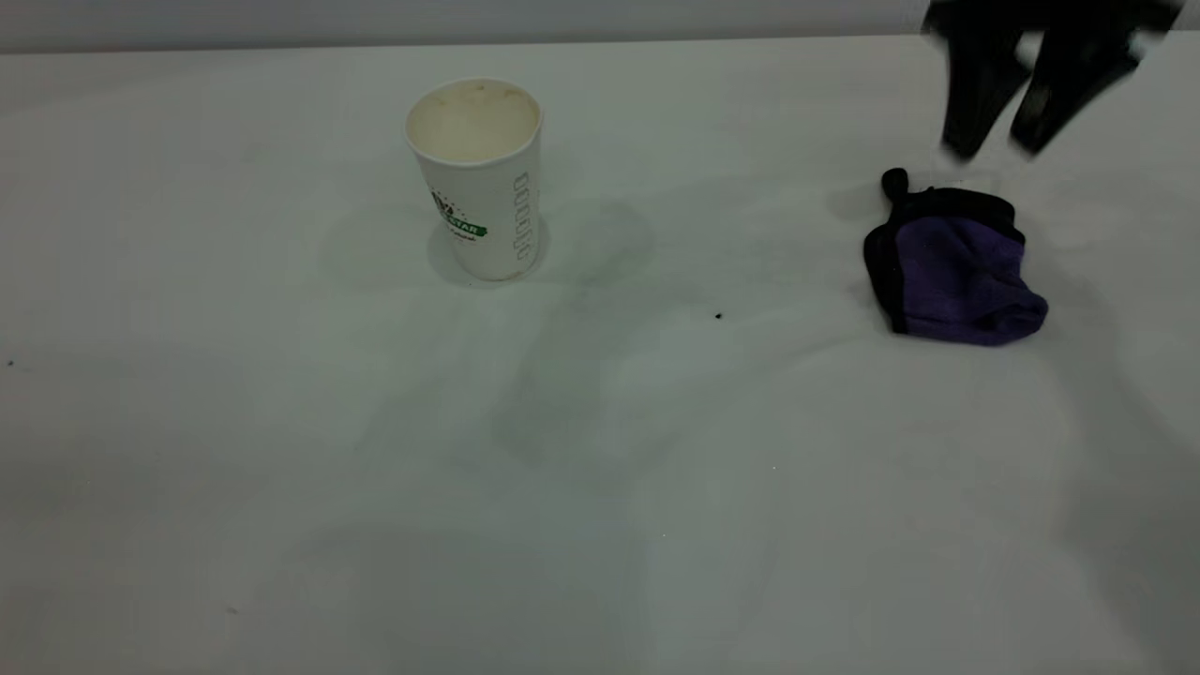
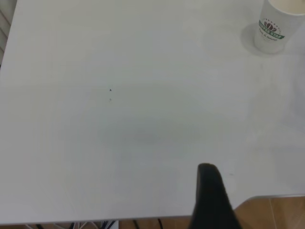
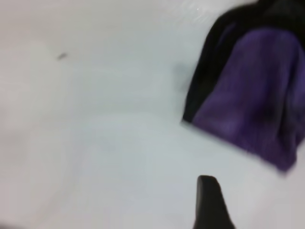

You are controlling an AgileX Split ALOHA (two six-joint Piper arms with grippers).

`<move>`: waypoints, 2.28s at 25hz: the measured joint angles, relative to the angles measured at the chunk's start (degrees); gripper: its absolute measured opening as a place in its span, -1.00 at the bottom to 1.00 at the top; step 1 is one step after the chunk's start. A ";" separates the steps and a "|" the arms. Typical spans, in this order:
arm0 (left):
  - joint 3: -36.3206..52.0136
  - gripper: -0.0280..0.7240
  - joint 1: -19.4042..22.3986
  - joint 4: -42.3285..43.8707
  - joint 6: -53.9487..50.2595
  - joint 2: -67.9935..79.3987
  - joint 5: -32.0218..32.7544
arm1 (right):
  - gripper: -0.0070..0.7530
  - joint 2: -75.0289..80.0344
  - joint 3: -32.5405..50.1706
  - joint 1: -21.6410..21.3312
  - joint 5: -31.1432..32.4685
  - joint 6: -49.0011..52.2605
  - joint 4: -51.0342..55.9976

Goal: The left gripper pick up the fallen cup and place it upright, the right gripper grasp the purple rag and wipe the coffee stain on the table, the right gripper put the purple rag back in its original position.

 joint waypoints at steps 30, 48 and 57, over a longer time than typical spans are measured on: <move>0.00 0.44 0.00 0.00 0.00 0.00 0.03 | 0.19 -96.42 60.78 0.00 6.83 13.48 -9.96; 0.00 0.44 0.00 0.00 0.00 0.00 0.03 | 0.19 -110.63 61.23 0.40 6.28 13.59 -8.47; 0.00 0.44 0.00 0.00 0.00 0.00 0.03 | 0.19 -125.08 61.23 -2.68 6.92 13.59 -7.52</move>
